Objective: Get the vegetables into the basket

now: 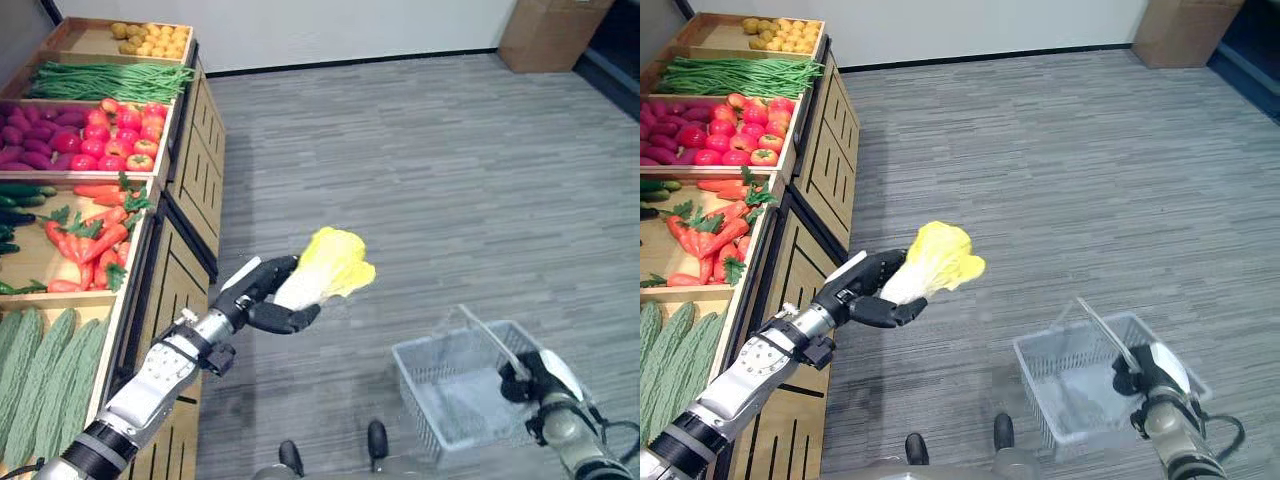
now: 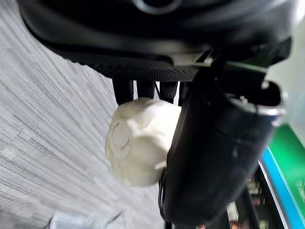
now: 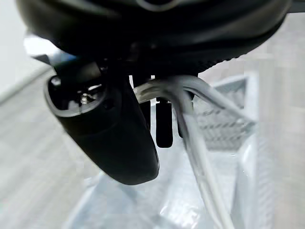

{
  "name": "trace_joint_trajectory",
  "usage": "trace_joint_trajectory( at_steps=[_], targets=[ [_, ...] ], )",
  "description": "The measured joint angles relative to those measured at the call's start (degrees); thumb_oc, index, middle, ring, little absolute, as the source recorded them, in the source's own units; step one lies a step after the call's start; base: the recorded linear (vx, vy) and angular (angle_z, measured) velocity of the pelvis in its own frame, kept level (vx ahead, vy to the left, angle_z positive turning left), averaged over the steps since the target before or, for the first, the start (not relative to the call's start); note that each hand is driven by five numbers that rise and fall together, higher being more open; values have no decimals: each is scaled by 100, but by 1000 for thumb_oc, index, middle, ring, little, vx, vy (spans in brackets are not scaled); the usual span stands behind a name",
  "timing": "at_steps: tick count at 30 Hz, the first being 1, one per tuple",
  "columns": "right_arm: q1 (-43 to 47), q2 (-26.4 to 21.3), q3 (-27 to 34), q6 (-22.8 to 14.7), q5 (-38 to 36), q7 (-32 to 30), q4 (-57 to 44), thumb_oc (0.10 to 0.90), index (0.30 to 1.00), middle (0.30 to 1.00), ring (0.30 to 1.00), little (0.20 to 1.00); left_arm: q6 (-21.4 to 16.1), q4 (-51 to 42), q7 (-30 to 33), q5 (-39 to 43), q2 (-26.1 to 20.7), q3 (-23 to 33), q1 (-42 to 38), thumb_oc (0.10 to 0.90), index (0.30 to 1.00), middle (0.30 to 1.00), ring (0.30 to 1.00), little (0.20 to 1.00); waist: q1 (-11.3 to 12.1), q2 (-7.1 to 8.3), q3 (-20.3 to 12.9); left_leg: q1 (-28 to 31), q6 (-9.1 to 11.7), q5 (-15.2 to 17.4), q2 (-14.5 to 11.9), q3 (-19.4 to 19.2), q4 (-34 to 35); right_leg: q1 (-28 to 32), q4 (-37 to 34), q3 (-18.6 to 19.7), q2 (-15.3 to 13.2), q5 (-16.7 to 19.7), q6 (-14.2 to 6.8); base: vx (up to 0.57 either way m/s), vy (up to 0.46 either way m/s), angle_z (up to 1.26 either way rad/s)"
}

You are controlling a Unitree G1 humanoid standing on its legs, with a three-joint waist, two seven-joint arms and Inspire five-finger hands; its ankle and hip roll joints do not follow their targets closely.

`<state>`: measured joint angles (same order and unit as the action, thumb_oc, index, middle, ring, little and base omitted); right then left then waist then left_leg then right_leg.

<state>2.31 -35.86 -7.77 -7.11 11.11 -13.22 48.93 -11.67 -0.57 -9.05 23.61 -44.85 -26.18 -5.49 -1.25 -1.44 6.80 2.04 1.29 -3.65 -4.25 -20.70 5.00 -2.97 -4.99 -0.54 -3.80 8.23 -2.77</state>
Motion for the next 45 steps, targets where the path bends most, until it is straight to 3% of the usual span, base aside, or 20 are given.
trace_joint_trajectory(
  at_steps=[7, 12, 14, 22, 33, 36, 45],
  targets=[
    [370, -75, -200, -105, -30, -14, -506, 400, 300, 300, 300, 300, -60, -10, 69, -842, -181, -221, -439, 400, 300, 300, 300, 300, 9, 7, 5, -28, 0, 2, 10, -23, 1, -43, -1, 26, -11, 2, -4, 4, 4, -1],
    [816, -227, -651, -122, -30, -17, -506, 400, 300, 300, 300, 300, -146, -21, 280, -1473, -330, -843, -969, 400, 300, 300, 300, 300, 35, 9, 7, -63, -3, -1, 16, -19, 0, -77, 0, 17, -17, 7, -5, 0, 0, 0],
    [1189, -219, -884, -141, -36, -22, -566, 400, 300, 300, 300, 300, -208, -26, 286, -1818, -307, -1265, -1352, 400, 300, 300, 300, 300, 34, -4, 17, -62, -5, -2, 16, -22, -1, -82, 0, 24, -17, 7, -6, 0, 0, 0],
    [1596, -158, -1347, -150, -296, -27, -1137, 400, 300, 300, 300, 300, -321, -45, 433, -2368, -90, -1717, -1815, 400, 300, 300, 300, 300, 37, -24, 41, -57, -5, -2, 9, -26, -1, -86, 0, 36, -9, 6, -7, 0, 0, 0],
    [1781, 47, -1519, -189, -680, 5, -1854, 400, 300, 300, 300, 300, -407, 145, 507, -3187, 111, -1829, -1980, 400, 300, 300, 300, 300, 30, -30, 67, -36, -4, -2, 13, -35, -1, -73, 1, 41, -9, 7, -6, 0, 0, 0],
    [1768, 16, -1537, -177, -919, 199, -2197, 400, 300, 300, 300, 300, -469, 644, 519, -3885, 154, -1918, -2025, 400, 300, 300, 300, 300, 6, -27, 72, -16, -4, -2, 9, -40, -1, -58, 1, 40, -7, 8, -6, 0, 0, 0],
    [1755, -263, -1784, -195, -1004, 582, -3105, 400, 300, 300, 300, 300, -515, 1529, 983, -4935, 276, -1919, -2019, 400, 300, 300, 300, 300, -27, -2, 87, 9, -4, -2, 8, -48, -1, -35, 1, 52, -3, 8, -6, -2, -2, 0]
  ],
)
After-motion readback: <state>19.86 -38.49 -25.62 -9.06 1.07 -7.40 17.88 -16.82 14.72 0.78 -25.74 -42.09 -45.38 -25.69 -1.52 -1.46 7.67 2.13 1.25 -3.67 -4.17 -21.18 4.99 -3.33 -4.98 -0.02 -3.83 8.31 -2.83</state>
